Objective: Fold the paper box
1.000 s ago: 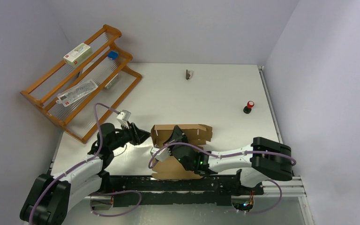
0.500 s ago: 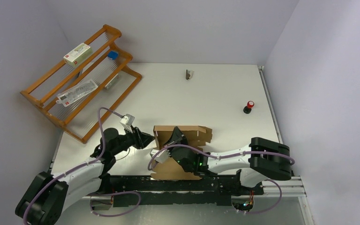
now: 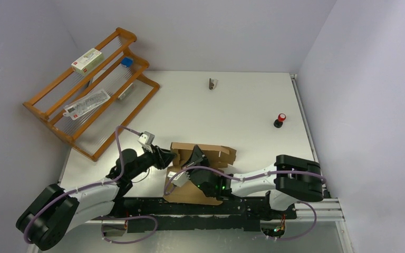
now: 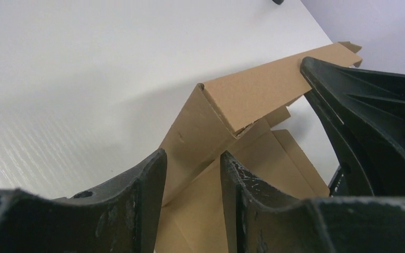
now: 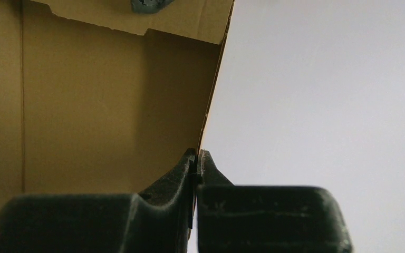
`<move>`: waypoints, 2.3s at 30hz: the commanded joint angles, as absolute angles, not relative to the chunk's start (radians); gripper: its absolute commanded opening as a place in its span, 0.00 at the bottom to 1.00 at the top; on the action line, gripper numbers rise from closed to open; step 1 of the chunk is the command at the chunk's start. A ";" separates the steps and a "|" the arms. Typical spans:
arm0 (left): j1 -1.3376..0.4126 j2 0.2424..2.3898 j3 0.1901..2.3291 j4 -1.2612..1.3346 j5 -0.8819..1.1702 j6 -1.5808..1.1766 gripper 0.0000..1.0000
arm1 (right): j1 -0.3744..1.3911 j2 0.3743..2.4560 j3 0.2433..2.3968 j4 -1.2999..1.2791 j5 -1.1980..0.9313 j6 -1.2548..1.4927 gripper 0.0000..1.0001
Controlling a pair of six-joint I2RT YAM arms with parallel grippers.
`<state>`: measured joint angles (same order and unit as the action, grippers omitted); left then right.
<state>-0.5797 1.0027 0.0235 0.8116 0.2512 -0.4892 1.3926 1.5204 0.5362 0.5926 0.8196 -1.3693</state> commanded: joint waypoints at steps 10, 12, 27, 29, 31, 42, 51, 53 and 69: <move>-0.623 1.049 0.018 0.975 0.011 -0.374 0.43 | 1.427 1.523 0.573 0.384 0.695 -1.274 0.00; -0.633 1.065 0.014 0.993 0.002 -0.370 0.41 | 1.428 1.519 0.578 0.374 0.688 -1.268 0.00; -0.718 1.161 0.029 0.977 -0.200 -0.379 0.23 | 1.430 1.534 0.597 0.367 0.655 -1.252 0.00; -0.734 1.171 0.029 0.980 -0.238 -0.379 0.22 | 1.429 1.532 0.597 0.368 0.651 -1.249 0.00; -0.750 1.181 0.025 0.984 -0.273 -0.380 0.22 | 1.429 1.527 0.597 0.363 0.649 -1.242 0.00; -0.817 1.265 0.029 0.985 -0.427 -0.424 0.20 | 1.429 1.512 0.600 0.355 0.648 -1.236 0.00; -0.852 1.237 0.029 0.882 -0.533 -0.489 0.26 | 1.429 1.512 0.597 0.368 0.649 -1.240 0.00; -0.859 1.244 0.027 0.881 -0.530 -0.490 0.29 | 1.429 1.510 0.596 0.371 0.650 -1.241 0.00; -0.884 1.257 0.062 0.831 -0.594 -0.538 0.22 | 1.430 1.491 0.585 0.368 0.649 -1.235 0.00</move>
